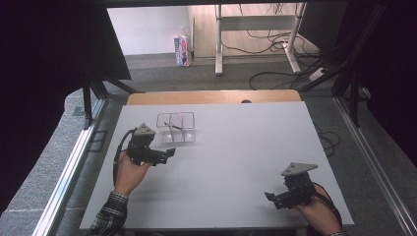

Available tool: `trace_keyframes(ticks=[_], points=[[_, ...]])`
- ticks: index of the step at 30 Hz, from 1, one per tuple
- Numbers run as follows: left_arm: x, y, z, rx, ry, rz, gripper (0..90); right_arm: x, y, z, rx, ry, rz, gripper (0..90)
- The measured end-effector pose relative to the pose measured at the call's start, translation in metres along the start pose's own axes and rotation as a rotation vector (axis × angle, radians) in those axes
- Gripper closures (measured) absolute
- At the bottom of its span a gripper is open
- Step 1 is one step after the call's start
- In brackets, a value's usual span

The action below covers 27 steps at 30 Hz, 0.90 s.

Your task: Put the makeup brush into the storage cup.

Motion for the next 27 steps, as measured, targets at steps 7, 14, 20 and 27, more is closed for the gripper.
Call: trace_keyframes(ticks=[7, 14, 20, 27], points=[[-0.002, -0.004, 0.007, -0.003, 0.004, -0.008, 1.0, 0.0, -0.001, 0.0, -0.01, -0.004, -0.002, 0.0], [-0.004, -0.008, 0.015, -0.011, -0.001, -0.019, 1.1, 0.001, -0.001, 0.0, -0.011, -0.006, -0.001, 0.0], [-0.004, -0.007, 0.02, -0.008, -0.005, -0.025, 1.4, 0.001, -0.002, 0.0, -0.016, -0.01, -0.006, 0.0], [-0.006, -0.005, 0.025, -0.008, -0.004, -0.023, 1.4, 0.001, -0.002, 0.0, -0.017, -0.003, -0.006, 0.0]])
Point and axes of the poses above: each handheld gripper's, and its own axes: x roughly forward along the jaws, z roughly out of its underside, y roughly to its right, the point moved 7 cm from there along x, roughly forward along the jaws, and after that the axes turned 14 degrees about -x, right-handed, at the moved point
